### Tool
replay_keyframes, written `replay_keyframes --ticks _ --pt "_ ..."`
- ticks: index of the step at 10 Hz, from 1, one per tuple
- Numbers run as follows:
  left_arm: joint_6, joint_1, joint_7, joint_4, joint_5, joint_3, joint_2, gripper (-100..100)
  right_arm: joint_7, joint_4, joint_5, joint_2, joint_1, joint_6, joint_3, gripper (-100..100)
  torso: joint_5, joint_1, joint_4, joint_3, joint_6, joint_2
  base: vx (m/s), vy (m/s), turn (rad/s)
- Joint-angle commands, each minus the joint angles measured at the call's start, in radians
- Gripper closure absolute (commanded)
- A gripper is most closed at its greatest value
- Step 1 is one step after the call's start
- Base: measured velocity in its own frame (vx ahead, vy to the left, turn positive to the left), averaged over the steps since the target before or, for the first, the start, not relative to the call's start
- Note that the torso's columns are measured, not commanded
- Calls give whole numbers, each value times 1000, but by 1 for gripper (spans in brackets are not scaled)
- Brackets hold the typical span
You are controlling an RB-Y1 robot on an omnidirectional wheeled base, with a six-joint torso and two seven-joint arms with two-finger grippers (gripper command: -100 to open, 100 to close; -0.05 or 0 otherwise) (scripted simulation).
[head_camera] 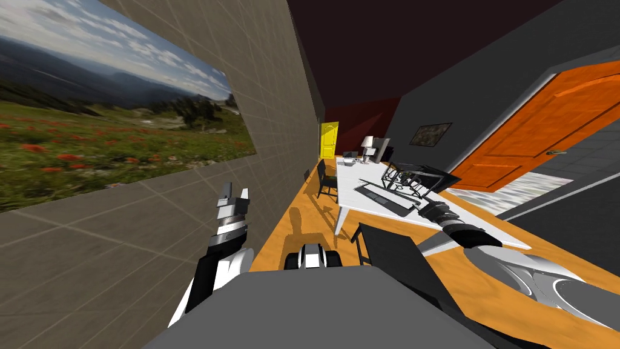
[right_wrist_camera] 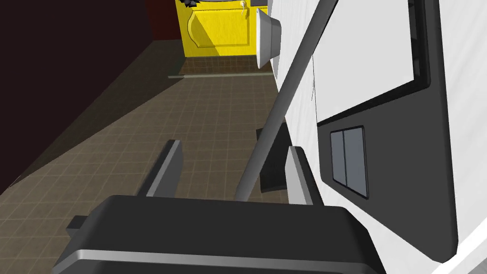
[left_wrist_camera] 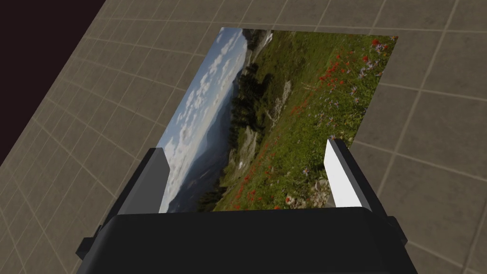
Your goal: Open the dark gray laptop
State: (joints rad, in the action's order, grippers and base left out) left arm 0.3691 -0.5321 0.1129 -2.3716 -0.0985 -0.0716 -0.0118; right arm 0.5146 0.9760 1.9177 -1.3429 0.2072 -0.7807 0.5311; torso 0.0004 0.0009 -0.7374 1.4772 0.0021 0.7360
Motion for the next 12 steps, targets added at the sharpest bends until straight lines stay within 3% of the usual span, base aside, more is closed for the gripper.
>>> replay_keyframes --ticks 1,5,6,7,12 --pt "0 0 0 0 0 0 0 0 49 22 0 -64 6 16 -10 -100 1 3 1 2 -2 -3 15 56 -49" --pt "0 0 0 0 0 0 0 0 102 41 2 -137 4 42 -18 -100 1 1 -2 -2 -2 4 6 42 -27" --pt "0 0 0 0 0 0 0 0 93 40 0 -129 7 40 -18 -100 0 -1 -2 -3 -2 4 1 16 -2" --pt "0 0 0 0 0 0 0 0 97 40 0 -130 7 40 -17 0 -1 -3 -1 -2 -2 3 1 6 5" --pt "0 0 0 0 0 0 0 0 97 41 1 -128 9 42 -15 0 1 1 -1 -2 -2 3 0 0 0"
